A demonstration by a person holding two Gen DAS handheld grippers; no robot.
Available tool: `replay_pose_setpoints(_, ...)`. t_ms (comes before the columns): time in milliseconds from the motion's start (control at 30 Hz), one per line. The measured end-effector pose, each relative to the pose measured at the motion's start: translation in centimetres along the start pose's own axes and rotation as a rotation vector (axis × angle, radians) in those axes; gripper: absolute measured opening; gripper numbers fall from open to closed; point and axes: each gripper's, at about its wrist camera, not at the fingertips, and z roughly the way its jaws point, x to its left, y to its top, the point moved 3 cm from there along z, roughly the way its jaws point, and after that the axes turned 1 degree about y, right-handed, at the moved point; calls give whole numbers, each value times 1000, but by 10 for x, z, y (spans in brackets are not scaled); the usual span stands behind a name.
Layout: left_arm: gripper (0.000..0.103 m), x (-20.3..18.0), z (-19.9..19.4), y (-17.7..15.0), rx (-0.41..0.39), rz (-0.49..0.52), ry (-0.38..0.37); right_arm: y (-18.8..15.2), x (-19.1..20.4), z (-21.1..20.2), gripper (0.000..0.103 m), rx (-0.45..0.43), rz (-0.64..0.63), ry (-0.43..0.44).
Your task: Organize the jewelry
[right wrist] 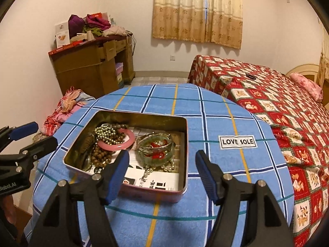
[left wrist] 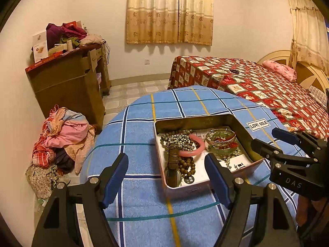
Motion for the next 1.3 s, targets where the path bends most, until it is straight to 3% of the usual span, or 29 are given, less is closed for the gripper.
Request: replay_pose_setpoints(1300, 77, -4, -5, 0, 12, -16, -27, 1, 3, -16, 75, -23, 0, 0)
